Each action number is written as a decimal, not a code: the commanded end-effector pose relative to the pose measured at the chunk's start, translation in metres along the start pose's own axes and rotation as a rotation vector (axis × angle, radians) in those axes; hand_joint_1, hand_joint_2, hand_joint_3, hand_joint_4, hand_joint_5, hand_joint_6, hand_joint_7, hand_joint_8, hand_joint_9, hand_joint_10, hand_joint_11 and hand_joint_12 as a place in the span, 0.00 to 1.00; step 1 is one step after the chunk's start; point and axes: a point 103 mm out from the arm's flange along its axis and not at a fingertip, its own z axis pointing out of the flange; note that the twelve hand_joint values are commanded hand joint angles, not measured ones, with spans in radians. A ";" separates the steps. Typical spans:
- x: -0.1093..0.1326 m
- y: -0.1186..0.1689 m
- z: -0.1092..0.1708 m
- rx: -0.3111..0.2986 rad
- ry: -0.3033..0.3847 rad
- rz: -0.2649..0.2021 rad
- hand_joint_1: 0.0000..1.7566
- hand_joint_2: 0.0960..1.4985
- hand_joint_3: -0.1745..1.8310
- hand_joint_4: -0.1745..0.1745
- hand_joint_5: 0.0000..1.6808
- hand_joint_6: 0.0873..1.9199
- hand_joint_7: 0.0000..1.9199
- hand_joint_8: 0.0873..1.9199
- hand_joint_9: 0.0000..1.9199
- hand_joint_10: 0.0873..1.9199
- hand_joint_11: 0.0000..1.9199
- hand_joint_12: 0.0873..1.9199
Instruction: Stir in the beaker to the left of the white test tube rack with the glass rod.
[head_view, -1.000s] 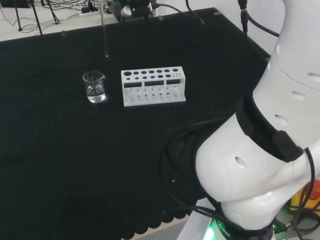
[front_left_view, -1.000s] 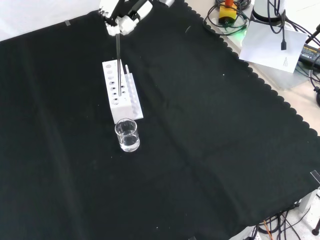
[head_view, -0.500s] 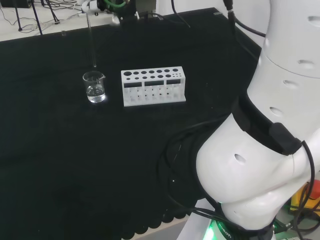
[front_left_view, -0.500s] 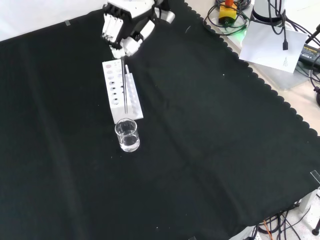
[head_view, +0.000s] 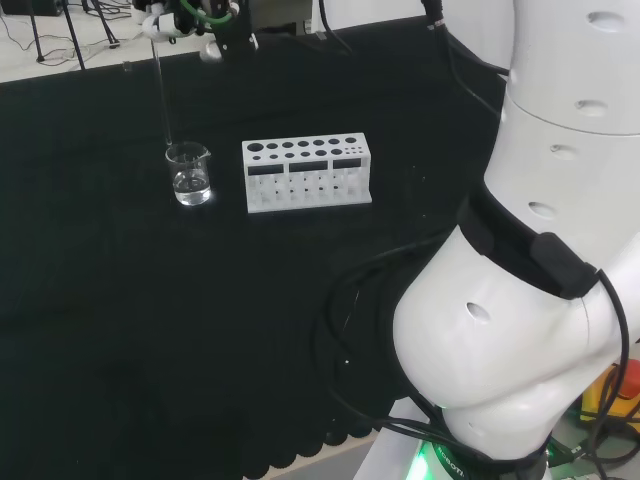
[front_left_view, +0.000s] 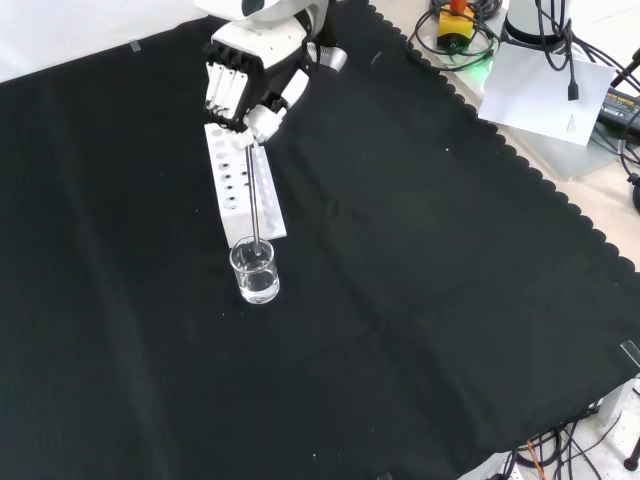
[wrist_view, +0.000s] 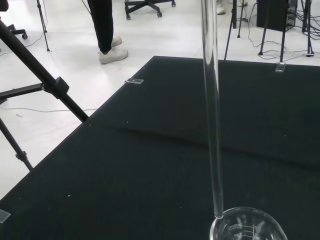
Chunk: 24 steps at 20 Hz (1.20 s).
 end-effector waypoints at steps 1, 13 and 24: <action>-0.001 0.006 0.005 0.004 -0.003 -0.006 0.77 0.80 0.09 0.00 0.41 0.48 0.38 0.71 0.43 0.83 0.79 0.46; -0.026 0.009 0.014 0.021 0.013 0.012 0.77 0.81 0.09 0.00 0.40 0.48 0.38 0.72 0.43 0.83 0.78 0.46; -0.033 0.005 0.045 0.046 0.000 0.015 0.77 0.81 0.09 0.00 0.40 0.48 0.38 0.72 0.43 0.83 0.78 0.47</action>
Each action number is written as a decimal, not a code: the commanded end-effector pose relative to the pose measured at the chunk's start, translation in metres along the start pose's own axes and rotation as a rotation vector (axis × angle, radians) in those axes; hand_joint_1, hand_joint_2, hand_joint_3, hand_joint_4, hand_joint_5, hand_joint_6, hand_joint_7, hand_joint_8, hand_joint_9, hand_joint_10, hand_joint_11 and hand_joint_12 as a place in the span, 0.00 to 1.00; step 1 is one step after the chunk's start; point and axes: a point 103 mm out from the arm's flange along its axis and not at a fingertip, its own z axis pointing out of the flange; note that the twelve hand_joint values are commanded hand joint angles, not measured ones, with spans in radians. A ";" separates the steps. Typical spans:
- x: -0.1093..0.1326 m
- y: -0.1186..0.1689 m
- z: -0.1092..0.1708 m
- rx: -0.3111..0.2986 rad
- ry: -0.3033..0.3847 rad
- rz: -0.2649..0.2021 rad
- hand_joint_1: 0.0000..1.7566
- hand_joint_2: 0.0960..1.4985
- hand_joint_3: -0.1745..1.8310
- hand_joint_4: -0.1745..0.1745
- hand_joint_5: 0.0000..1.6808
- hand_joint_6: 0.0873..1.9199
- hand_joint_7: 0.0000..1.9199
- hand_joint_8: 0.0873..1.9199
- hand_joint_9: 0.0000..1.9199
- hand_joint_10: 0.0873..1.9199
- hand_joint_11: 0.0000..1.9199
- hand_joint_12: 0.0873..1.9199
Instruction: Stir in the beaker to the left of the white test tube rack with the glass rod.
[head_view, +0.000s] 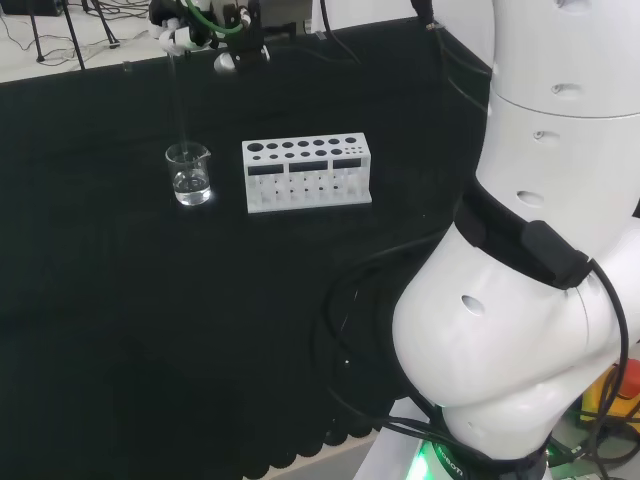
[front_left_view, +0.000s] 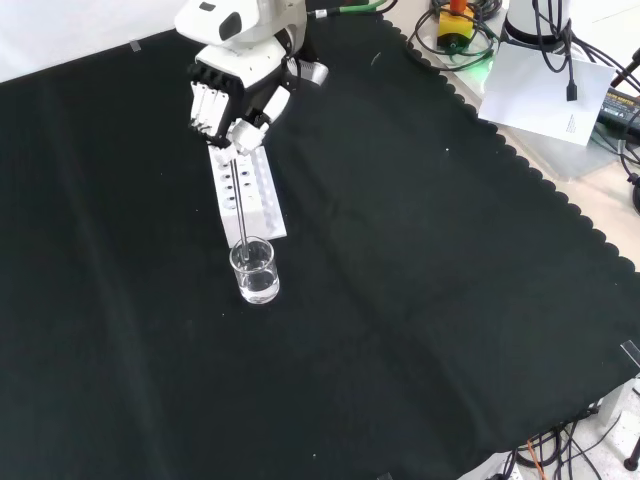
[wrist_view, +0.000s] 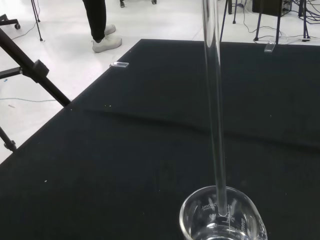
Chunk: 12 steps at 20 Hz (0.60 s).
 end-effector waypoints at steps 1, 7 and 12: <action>-0.005 0.001 0.020 0.018 -0.013 -0.001 0.77 0.81 0.09 0.00 0.40 0.48 0.38 0.72 0.43 0.83 0.78 0.47; -0.013 0.002 0.036 0.030 -0.015 0.005 0.77 0.81 0.09 0.00 0.40 0.48 0.38 0.72 0.43 0.83 0.78 0.47; -0.015 0.002 0.044 0.037 -0.010 0.008 0.77 0.81 0.09 0.00 0.40 0.48 0.38 0.72 0.43 0.83 0.78 0.47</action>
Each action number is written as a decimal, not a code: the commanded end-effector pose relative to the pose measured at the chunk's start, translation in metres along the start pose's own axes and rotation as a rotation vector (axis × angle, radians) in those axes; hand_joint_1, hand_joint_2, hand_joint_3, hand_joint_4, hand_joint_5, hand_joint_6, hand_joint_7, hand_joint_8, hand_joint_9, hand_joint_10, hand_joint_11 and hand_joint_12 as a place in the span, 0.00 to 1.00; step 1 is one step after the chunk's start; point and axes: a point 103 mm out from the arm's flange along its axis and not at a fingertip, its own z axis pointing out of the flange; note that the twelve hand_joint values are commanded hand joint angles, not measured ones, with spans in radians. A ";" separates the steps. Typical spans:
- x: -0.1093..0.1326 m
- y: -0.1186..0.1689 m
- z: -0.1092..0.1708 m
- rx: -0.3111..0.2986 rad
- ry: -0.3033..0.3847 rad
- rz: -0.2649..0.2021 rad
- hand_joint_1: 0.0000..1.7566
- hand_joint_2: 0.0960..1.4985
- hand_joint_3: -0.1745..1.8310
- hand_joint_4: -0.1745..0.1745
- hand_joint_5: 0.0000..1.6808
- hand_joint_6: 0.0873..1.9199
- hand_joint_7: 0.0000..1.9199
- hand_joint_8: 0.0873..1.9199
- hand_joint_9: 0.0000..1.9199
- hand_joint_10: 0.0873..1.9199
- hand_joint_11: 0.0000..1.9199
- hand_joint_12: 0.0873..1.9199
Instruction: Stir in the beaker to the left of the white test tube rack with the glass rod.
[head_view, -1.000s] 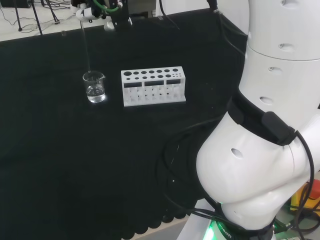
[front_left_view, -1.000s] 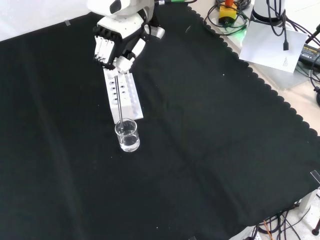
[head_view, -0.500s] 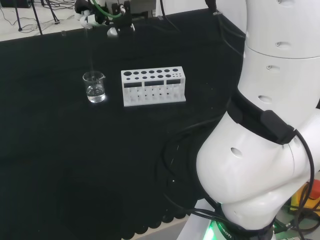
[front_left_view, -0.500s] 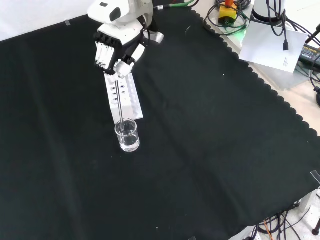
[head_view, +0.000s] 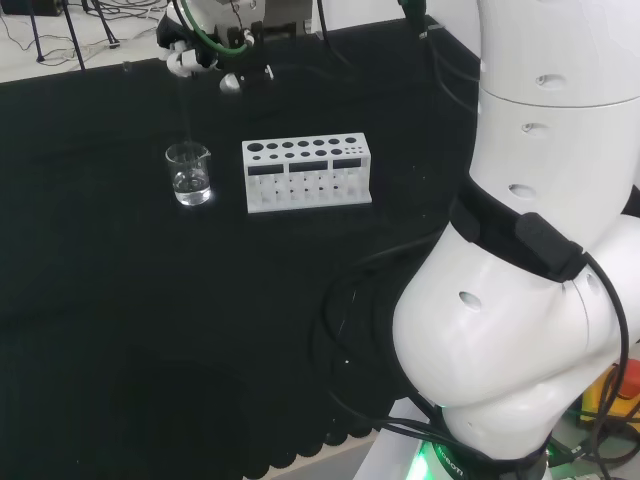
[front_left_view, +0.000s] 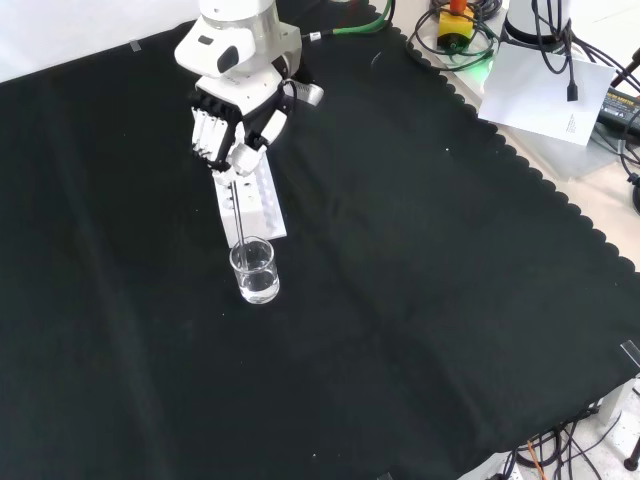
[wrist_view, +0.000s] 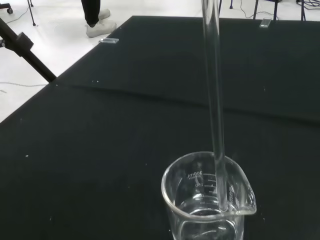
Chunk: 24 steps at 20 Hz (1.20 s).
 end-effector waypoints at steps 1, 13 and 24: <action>-0.002 0.001 0.010 0.009 0.001 0.002 0.77 0.81 0.09 0.00 0.40 0.48 0.38 0.72 0.43 0.83 0.78 0.47; 0.019 0.001 0.020 0.026 -0.002 -0.028 0.77 0.81 0.09 0.00 0.40 0.48 0.38 0.72 0.43 0.83 0.78 0.47; -0.001 0.010 0.020 0.028 -0.011 -0.007 0.77 0.81 0.09 0.00 0.40 0.48 0.38 0.72 0.43 0.83 0.78 0.47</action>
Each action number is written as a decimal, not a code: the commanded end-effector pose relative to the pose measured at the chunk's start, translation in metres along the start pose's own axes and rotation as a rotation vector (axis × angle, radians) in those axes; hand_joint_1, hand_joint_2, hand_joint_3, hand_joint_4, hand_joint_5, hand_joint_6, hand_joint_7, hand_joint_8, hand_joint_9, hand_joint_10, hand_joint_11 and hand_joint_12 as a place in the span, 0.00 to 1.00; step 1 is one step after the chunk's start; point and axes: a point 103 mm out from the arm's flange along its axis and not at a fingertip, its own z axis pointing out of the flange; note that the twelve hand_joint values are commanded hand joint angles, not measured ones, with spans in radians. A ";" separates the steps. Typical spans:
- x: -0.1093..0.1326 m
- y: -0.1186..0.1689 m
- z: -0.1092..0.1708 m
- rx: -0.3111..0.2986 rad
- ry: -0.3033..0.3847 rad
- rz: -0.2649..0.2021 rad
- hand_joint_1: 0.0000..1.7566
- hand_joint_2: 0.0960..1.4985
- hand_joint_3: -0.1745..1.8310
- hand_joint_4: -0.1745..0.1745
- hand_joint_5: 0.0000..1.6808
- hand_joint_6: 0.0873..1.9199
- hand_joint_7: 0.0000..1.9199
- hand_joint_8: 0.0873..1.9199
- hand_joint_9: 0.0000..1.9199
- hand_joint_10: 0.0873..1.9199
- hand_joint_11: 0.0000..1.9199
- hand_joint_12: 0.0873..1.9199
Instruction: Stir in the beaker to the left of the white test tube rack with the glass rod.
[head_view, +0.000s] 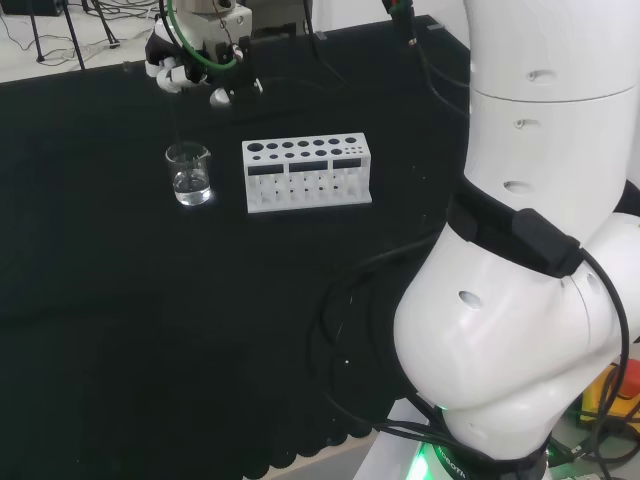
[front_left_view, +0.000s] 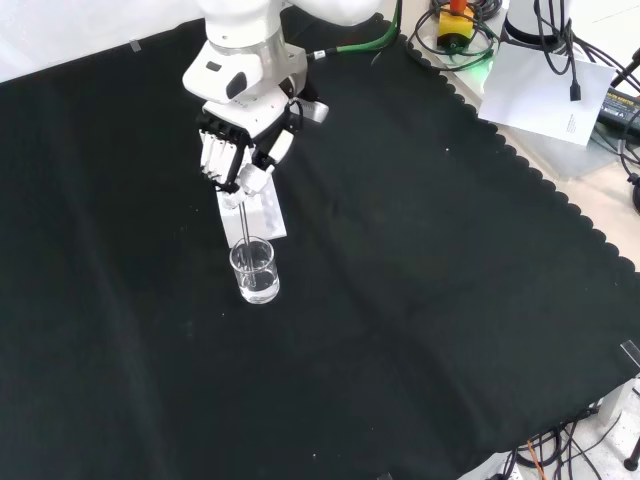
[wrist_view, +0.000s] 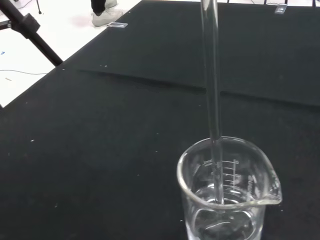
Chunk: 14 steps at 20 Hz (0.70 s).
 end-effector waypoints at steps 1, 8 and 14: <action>-0.015 -0.001 0.001 0.006 -0.001 0.016 0.77 0.81 0.09 0.00 0.40 0.48 0.38 0.72 0.43 0.83 0.78 0.47; -0.014 -0.019 -0.001 0.014 -0.008 0.026 0.76 0.78 0.08 0.00 0.47 0.43 0.44 0.67 0.54 0.74 0.79 0.47; 0.003 -0.027 -0.002 0.022 -0.022 0.012 0.74 0.70 0.08 0.00 0.62 0.28 0.58 0.54 0.78 0.48 0.82 0.42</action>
